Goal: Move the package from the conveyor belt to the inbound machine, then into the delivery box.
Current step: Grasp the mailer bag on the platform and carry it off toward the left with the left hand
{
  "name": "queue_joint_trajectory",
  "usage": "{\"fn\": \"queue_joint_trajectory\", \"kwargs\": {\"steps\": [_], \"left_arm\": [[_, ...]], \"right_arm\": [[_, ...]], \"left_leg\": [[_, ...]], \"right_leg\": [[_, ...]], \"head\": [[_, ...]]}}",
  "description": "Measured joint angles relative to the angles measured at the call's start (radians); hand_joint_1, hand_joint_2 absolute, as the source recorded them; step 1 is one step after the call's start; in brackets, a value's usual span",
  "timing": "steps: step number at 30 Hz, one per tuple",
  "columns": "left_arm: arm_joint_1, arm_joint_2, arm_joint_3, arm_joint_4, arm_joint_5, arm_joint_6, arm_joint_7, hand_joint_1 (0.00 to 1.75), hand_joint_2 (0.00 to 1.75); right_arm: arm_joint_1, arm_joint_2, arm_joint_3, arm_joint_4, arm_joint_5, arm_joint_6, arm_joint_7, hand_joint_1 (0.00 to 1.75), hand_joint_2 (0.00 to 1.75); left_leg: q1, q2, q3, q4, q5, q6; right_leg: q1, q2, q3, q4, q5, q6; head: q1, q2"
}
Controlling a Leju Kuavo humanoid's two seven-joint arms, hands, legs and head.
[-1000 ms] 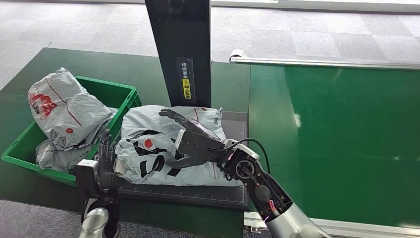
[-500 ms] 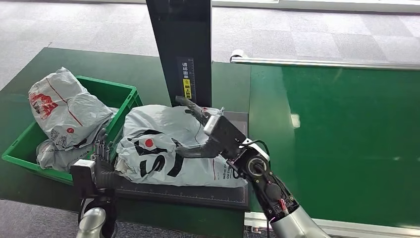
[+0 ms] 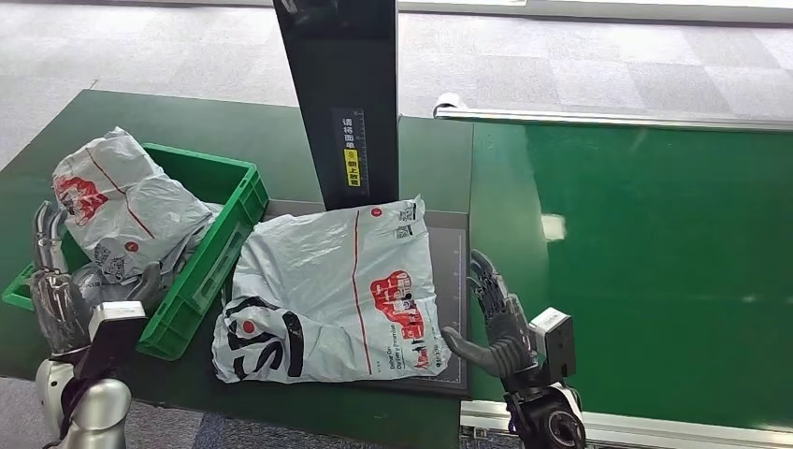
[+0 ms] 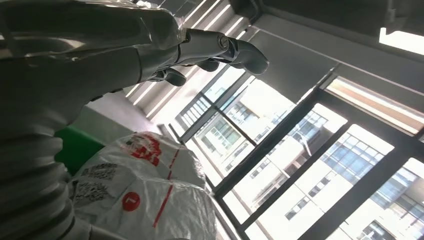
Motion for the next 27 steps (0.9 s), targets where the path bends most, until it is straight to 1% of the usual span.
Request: {"fn": "queue_joint_trajectory", "kwargs": {"steps": [4,8,10,13,17,19,22,27], "left_arm": [[-0.003,0.008,-0.067,-0.041,-0.089,-0.007,-0.002,0.0,1.75],[-0.003,0.012,-0.117,-0.064,-0.105,-0.015,0.005,0.0,1.75],[-0.003,0.017,-0.133,-0.072,-0.098,-0.041,0.005,0.0,1.75],[-0.001,0.027,-0.16,-0.082,-0.076,-0.138,0.004,0.0,1.75],[0.009,0.045,-0.215,-0.096,-0.036,-0.363,0.005,0.0,1.75],[0.019,0.054,-0.254,-0.097,-0.031,-0.455,0.01,0.0,1.75],[0.026,0.067,-0.324,-0.081,-0.047,-0.521,0.033,0.0,1.75],[0.018,0.095,-0.43,-0.001,-0.05,-0.579,0.072,0.0,1.75]], "right_arm": [[0.013,0.008,-0.024,-0.021,0.001,0.0,0.008,0.0,1.75],[0.022,0.011,-0.038,-0.033,0.0,0.0,0.01,0.0,1.75],[0.026,0.011,-0.042,-0.037,-0.002,0.0,0.01,0.0,1.75],[0.032,0.011,-0.048,-0.044,-0.006,0.001,0.01,0.0,1.75],[0.035,0.011,-0.059,-0.049,-0.009,0.01,0.008,0.0,1.75],[0.034,0.012,-0.06,-0.049,-0.008,0.018,0.008,0.0,1.75],[0.03,0.014,-0.06,-0.049,-0.006,0.023,0.008,0.0,1.75],[0.014,0.02,-0.059,-0.047,-0.006,0.032,0.02,0.0,1.75]], "left_leg": [[-0.001,0.0,0.001,0.0,0.0,0.0],[-0.001,0.0,0.001,0.001,0.0,0.0],[-0.001,0.0,0.001,0.001,0.0,0.0],[-0.001,0.0,0.001,0.001,0.0,0.0],[-0.001,0.0,0.001,0.0,0.0,0.0],[-0.001,0.0,0.001,0.0,0.0,0.0],[-0.001,0.0,0.0,0.001,0.0,0.0],[-0.001,0.0,0.001,0.001,0.0,0.0]], "right_leg": [[-0.001,0.0,0.001,0.0,0.001,0.001],[-0.001,0.0,0.001,0.0,0.001,0.001],[-0.001,0.0,0.001,0.0,0.001,0.001],[-0.001,0.0,0.001,0.0,0.001,0.0],[-0.001,0.0,0.001,0.0,0.001,0.0],[-0.001,0.0,0.001,0.0,0.001,0.0],[-0.001,0.0,0.001,0.0,0.001,0.001],[-0.001,0.0,0.001,0.0,0.001,0.0]], "head": [[0.0,0.0],[0.0,0.0],[0.0,0.0],[0.0,0.0],[0.0,0.0],[0.0,0.0],[0.0,0.0],[0.0,0.0]]}}
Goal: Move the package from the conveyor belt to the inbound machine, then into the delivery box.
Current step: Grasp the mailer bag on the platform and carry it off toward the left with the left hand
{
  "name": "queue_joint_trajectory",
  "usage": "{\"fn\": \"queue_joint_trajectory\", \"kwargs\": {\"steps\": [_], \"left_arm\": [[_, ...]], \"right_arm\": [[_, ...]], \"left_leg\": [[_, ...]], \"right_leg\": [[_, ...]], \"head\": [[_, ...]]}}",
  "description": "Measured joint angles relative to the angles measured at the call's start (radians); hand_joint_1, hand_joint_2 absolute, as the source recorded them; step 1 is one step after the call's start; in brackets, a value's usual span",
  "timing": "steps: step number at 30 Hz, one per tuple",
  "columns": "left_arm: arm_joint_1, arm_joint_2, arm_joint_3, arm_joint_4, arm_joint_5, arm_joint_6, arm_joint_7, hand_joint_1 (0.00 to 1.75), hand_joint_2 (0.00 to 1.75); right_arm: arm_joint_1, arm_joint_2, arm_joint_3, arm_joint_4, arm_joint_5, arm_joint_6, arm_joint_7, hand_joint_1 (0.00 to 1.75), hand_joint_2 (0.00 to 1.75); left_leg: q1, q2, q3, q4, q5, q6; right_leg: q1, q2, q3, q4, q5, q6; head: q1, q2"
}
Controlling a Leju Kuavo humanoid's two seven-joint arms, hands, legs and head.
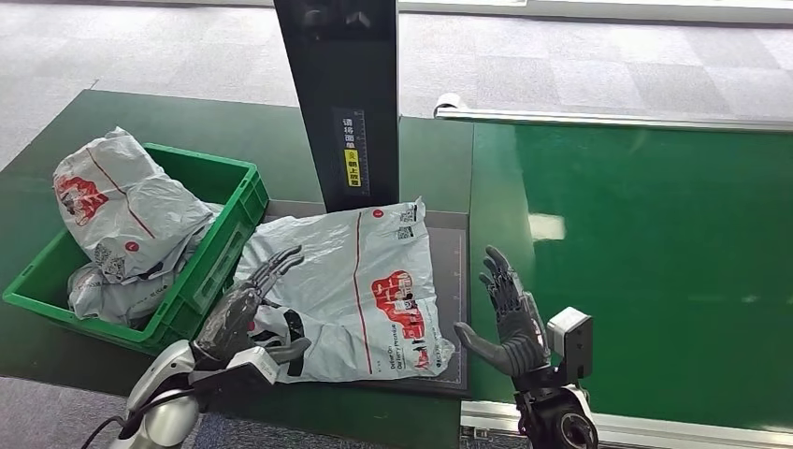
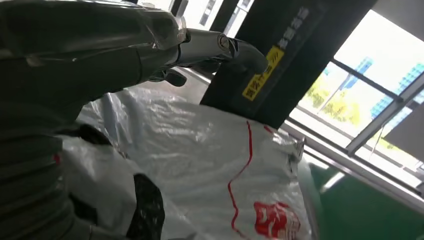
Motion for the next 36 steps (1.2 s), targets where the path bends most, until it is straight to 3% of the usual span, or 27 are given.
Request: {"fn": "queue_joint_trajectory", "kwargs": {"steps": [12,21,29,30,34,36], "left_arm": [[-0.02,0.03,-0.104,0.135,0.017,-0.025,0.012,0.0,1.75],[-0.114,0.028,-0.206,0.336,-0.223,0.169,0.157,0.0,1.75],[-0.158,0.023,-0.239,0.396,-0.243,0.188,0.17,0.0,1.75],[-0.16,0.023,-0.24,0.399,-0.243,0.188,0.17,0.07,1.75],[-0.164,0.021,-0.243,0.41,-0.248,0.189,0.173,1.71,1.75],[-0.166,0.02,-0.248,0.419,-0.267,0.2,0.186,1.75,1.75]], "right_arm": [[-0.02,0.0,0.007,0.017,-0.005,0.002,0.005,0.0,1.75],[-0.034,0.003,0.025,0.032,-0.009,-0.008,0.005,0.0,1.75],[-0.038,0.006,0.027,0.037,-0.009,-0.011,0.005,0.0,1.75],[-0.038,0.006,0.027,0.037,-0.009,-0.011,0.005,0.0,1.75],[-0.039,0.006,0.027,0.037,-0.009,-0.011,0.005,0.0,1.75],[-0.04,0.006,0.027,0.037,-0.011,-0.011,0.005,0.0,1.75]], "left_leg": [[0.0,0.0,0.0,0.0,0.0,0.0],[0.0,0.0,0.001,0.0,0.0,0.0],[0.0,-0.001,0.002,0.0,0.0,0.0],[0.0,-0.001,0.003,0.0,0.0,0.0],[0.0,-0.001,0.004,0.0,0.0,0.0],[0.0,-0.001,0.004,0.0,0.0,0.0]], "right_leg": [[0.0,0.0,0.0,0.0,0.0,0.0],[0.0,0.0,0.001,0.0,0.0,0.0],[0.0,-0.001,0.004,0.0,0.0,0.0],[0.0,-0.001,0.004,0.0,0.0,0.0],[0.0,-0.001,0.006,0.0,0.0,0.0],[0.0,-0.001,0.006,0.0,0.0,0.0]], "head": [[0.0,0.0],[0.0,0.0],[0.0,0.0],[0.0,0.0],[0.0,0.0],[0.0,0.0]]}}
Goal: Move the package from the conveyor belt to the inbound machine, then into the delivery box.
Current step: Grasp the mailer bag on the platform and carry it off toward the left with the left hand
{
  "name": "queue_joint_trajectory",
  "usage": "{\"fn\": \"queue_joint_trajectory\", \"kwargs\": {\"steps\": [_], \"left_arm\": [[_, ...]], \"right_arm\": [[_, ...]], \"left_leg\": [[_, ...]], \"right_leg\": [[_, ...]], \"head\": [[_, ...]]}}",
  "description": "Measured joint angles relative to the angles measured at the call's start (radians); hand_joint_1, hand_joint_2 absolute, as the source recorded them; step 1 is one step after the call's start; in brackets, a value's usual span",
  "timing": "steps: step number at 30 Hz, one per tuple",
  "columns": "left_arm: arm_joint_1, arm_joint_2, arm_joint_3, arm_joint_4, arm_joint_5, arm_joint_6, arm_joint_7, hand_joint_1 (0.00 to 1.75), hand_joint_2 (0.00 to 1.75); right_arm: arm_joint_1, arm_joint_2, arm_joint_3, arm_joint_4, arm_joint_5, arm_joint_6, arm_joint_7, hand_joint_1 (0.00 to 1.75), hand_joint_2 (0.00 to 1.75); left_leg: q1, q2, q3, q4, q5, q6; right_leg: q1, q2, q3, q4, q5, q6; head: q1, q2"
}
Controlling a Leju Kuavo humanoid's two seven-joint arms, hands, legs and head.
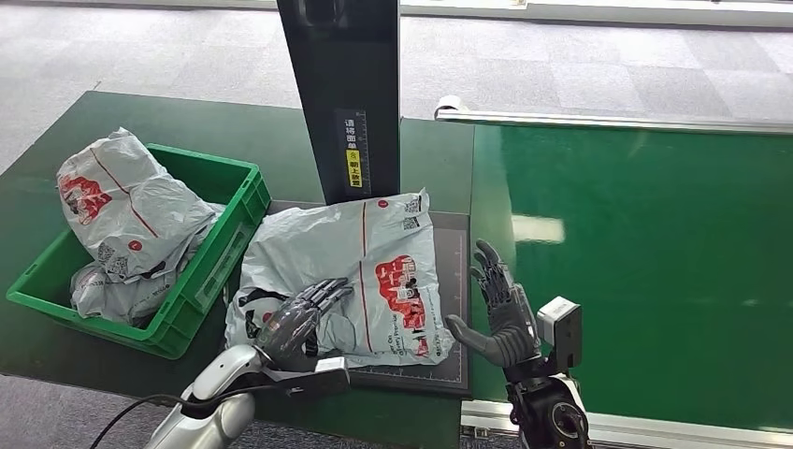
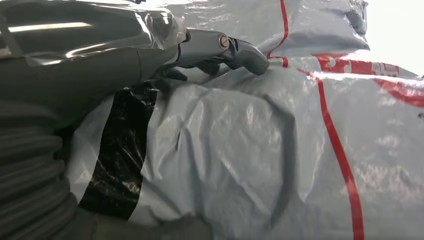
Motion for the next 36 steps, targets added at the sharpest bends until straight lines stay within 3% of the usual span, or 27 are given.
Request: {"fn": "queue_joint_trajectory", "kwargs": {"steps": [7,11,14,18,27,32,36], "left_arm": [[-0.029,-0.011,-0.007,0.047,-0.069,0.047,0.03,1.75,1.75],[-0.034,-0.013,0.01,0.043,0.07,0.018,-0.07,1.75,1.75],[0.005,-0.008,0.064,-0.065,0.343,-0.013,-0.229,1.75,1.75],[0.063,-0.008,0.173,-0.319,0.544,-0.025,-0.278,1.75,1.75],[0.095,-0.061,0.368,-0.62,0.667,0.076,-0.386,1.75,1.75],[0.093,-0.087,0.46,-0.7,0.728,0.166,-0.393,1.75,1.75],[0.081,-0.095,0.525,-0.712,0.652,0.306,-0.362,1.75,1.75]], "right_arm": [[-0.009,0.0,0.004,0.006,-0.015,-0.004,0.0,0.0,1.75],[-0.007,0.0,0.006,0.006,-0.024,-0.012,0.0,0.0,1.75],[0.013,-0.003,0.005,0.0,-0.033,-0.031,-0.003,0.0,1.75],[0.051,-0.006,0.004,-0.018,-0.035,-0.041,-0.012,0.0,1.75],[0.067,-0.005,0.003,-0.027,-0.023,-0.045,-0.025,0.0,1.75],[0.067,0.001,0.001,-0.028,-0.017,-0.045,-0.025,0.0,1.75],[0.066,0.003,-0.002,-0.03,-0.017,-0.045,-0.025,0.0,1.75]], "left_leg": [[0.0,0.0,0.002,0.0,0.0,0.0],[0.0,0.0,0.002,0.0,0.0,0.0],[0.0,0.001,0.001,0.0,0.0,0.0],[0.0,0.001,-0.002,0.0,-0.001,0.0],[0.0,0.001,-0.002,0.0,-0.001,0.0],[0.0,0.001,-0.002,0.0,-0.001,0.0],[0.0,0.001,-0.002,0.0,-0.001,0.0]], "right_leg": [[0.0,0.0,0.002,0.0,0.0,0.0],[0.0,0.0,0.002,0.0,0.0,0.0],[0.0,0.001,0.0,0.0,0.0,0.0],[0.0,0.001,-0.003,0.0,0.0,0.0],[0.0,0.001,-0.003,0.0,0.0,0.0],[0.0,0.001,-0.003,0.0,0.0,0.0],[0.0,0.001,-0.003,0.0,0.0,0.0]], "head": [[0.0,0.0],[0.0,0.0],[0.0,0.0],[0.0,0.0],[0.0,0.0],[0.0,0.0],[0.0,0.0]]}}
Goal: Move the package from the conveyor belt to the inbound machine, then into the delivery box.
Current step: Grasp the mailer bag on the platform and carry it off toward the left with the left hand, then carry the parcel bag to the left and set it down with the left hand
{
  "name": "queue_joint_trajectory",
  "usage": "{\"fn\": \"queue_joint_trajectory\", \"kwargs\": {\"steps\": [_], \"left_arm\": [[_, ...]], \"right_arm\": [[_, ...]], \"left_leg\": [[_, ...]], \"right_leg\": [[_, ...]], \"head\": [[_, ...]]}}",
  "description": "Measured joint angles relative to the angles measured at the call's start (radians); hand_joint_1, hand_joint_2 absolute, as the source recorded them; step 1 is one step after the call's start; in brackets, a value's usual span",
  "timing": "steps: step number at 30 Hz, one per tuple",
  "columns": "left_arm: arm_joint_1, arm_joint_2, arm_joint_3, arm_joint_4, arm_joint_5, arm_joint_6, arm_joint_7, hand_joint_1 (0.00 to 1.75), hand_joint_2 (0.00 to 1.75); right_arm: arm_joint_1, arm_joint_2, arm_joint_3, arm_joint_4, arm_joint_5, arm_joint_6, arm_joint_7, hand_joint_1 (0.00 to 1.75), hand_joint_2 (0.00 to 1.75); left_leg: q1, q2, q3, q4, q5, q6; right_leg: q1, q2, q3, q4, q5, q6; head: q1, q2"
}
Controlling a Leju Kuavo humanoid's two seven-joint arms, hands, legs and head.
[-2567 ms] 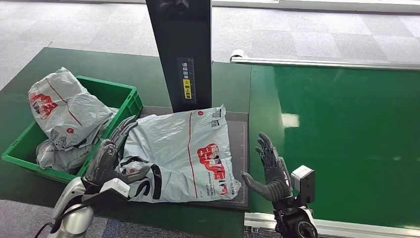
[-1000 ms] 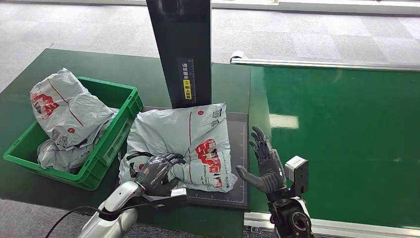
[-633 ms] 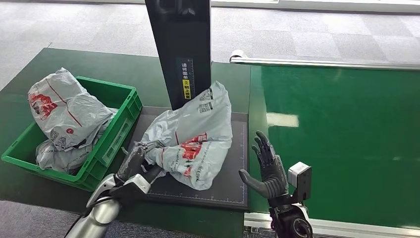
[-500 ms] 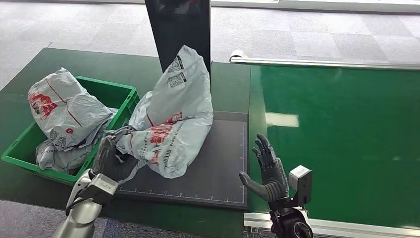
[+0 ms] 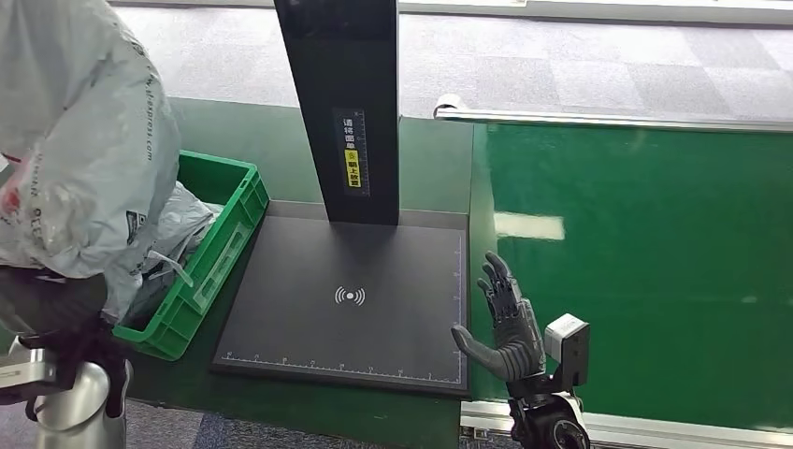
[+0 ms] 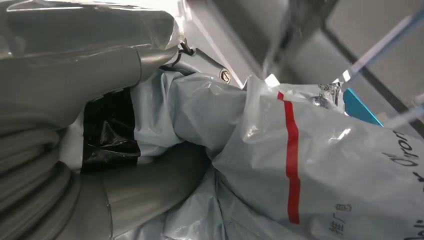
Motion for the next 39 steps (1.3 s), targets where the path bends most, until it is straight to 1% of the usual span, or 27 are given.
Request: {"fn": "queue_joint_trajectory", "kwargs": {"steps": [2,5,8,18,20,22,25,27,28,30,33,36,39], "left_arm": [[-0.013,-0.001,0.022,0.007,-0.059,0.062,0.027,1.75,1.75],[-0.026,-0.001,0.041,0.026,-0.112,0.11,0.049,1.75,1.75],[-0.033,0.0,0.05,0.043,-0.127,0.124,0.055,1.75,1.75],[-0.04,0.0,0.064,0.067,-0.129,0.126,0.056,1.75,1.75],[-0.04,0.0,0.065,0.07,-0.156,0.142,0.071,1.75,1.75],[-0.045,0.002,0.065,0.084,-0.269,0.202,0.122,1.75,1.75],[-0.082,0.015,0.068,0.158,-0.557,0.314,0.263,1.75,1.75],[-0.127,0.031,0.072,0.235,-0.717,0.341,0.373,1.75,1.75],[-0.152,0.041,0.074,0.276,-0.769,0.341,0.42,1.75,1.75],[-0.2,0.062,0.08,0.358,-0.827,0.334,0.492,1.75,1.75],[-0.263,0.096,0.09,0.478,-0.874,0.324,0.562,1.75,1.75],[-0.326,0.138,0.099,0.616,-0.896,0.323,0.592,1.75,1.75],[-0.382,0.177,0.106,0.742,-0.893,0.325,0.59,1.75,1.75]], "right_arm": [[0.0,0.002,-0.001,-0.004,0.0,0.0,0.0,0.0,1.75],[0.0,0.005,-0.002,-0.007,0.0,0.0,0.001,0.0,1.75],[0.0,0.007,-0.003,-0.008,0.0,0.0,0.001,0.0,1.75],[-0.001,0.008,-0.004,-0.014,0.0,0.0,0.001,0.0,1.75],[-0.001,0.008,-0.004,-0.015,0.0,0.0,0.001,0.0,1.75],[0.0,0.008,-0.005,-0.015,0.0,0.0,0.001,0.0,1.75],[0.0,0.008,-0.005,-0.018,0.0,-0.003,0.003,0.0,1.75],[0.0,0.01,-0.005,-0.022,0.001,-0.008,0.007,0.0,1.75],[0.0,0.012,-0.005,-0.024,0.001,-0.01,0.009,0.0,1.75],[0.001,0.014,-0.006,-0.027,0.003,-0.011,0.014,0.0,1.75],[0.001,0.016,-0.006,-0.03,0.005,-0.012,0.019,0.0,1.75],[0.0,0.016,-0.006,-0.031,0.004,-0.014,0.021,0.0,1.75],[0.0,0.016,-0.007,-0.035,0.002,-0.017,0.023,0.0,1.75]], "left_leg": [[0.0,0.0,0.0,0.0,0.0,0.0],[0.0,0.0,0.0,0.0,0.0,0.0],[0.0,0.0,0.0,0.0,0.0,0.0],[0.0,0.0,0.0,0.0,0.0,0.0],[0.0,0.0,0.0,0.0,0.0,0.0],[0.0,0.0,0.0,0.0,0.0,0.0],[0.0,-0.001,0.0,0.0,0.0,0.0],[0.0,-0.001,0.0,0.0,0.001,0.0],[0.0,0.0,0.0,0.0,0.001,0.0],[0.0,0.001,0.001,0.0,0.001,0.0],[0.0,0.002,0.001,0.0,0.001,0.0],[0.0,0.002,0.0,0.0,0.001,0.0],[0.0,0.002,0.0,0.0,0.001,0.0]], "right_leg": [[0.0,0.0,0.0,0.0,0.0,0.0],[0.0,0.0,0.0,0.0,0.0,0.0],[0.0,0.0,0.0,0.0,0.0,0.0],[0.0,0.0,0.0,0.0,0.0,0.0],[0.0,0.0,0.0,0.0,0.0,0.0],[0.0,0.0,0.0,0.0,0.0,0.0],[0.0,-0.001,0.0,0.0,0.0,0.0],[0.0,-0.001,0.0,0.0,0.0,0.0],[0.0,0.0,0.0,0.0,0.001,-0.001],[0.0,0.0,0.0,0.0,0.001,-0.001],[0.0,0.001,0.0,0.0,0.002,-0.002],[0.0,0.001,0.0,0.0,0.002,-0.002],[0.0,0.001,-0.001,0.0,0.002,-0.002]], "head": [[0.0,0.0],[0.0,0.0],[0.0,0.0],[0.0,0.0],[0.0,0.0],[0.0,0.0],[0.0,0.0],[0.0,0.0],[0.0,0.0],[0.0,0.0],[0.0,0.0],[0.0,0.0],[0.0,0.0]]}}
